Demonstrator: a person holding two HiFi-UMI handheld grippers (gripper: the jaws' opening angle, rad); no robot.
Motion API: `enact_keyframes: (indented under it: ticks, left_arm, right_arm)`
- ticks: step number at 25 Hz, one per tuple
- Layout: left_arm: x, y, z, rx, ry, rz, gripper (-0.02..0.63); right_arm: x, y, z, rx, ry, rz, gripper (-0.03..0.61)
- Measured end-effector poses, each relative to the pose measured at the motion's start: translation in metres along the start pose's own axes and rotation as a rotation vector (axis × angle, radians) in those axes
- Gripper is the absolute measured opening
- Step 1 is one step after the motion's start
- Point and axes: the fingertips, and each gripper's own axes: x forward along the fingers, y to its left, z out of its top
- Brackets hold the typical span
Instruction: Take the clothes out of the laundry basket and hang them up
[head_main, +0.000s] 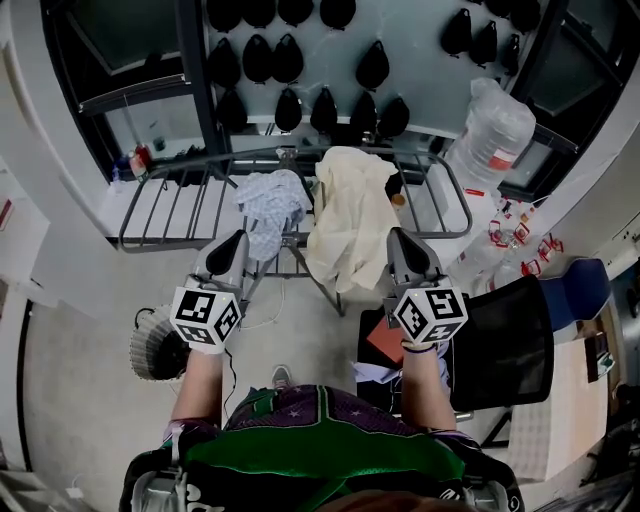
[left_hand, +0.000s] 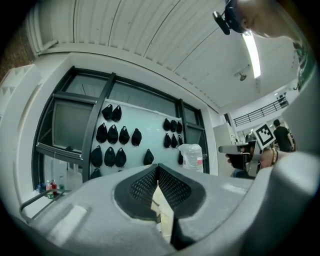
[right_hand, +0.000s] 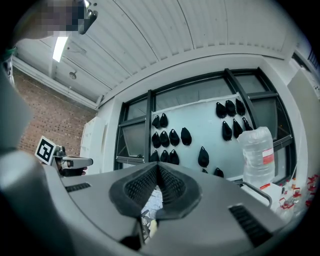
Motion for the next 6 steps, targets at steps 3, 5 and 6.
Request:
enact_keyframes:
  ticks: [3, 5, 6]
  left_arm:
    - [0.0021, -0.0012, -0.0007, 0.004, 0.001, -0.001, 0.018]
    - [0.0043, 0.0001, -0.0020, 0.006, 0.005, -0.002, 0.018]
    - [0.0055, 0.0008, -0.0028, 0.006, 0.007, -0.003, 0.018]
  right_arm:
    - [-0.0007, -0.0015, 0.0002, 0.000, -0.001, -0.001, 0.002]
    - [0.0014, -0.0011, -0.0004, 0.001, -0.001, -0.001, 0.002]
    - [0.0027, -0.0008, -0.0007, 0.001, -0.001, 0.000, 0.002]
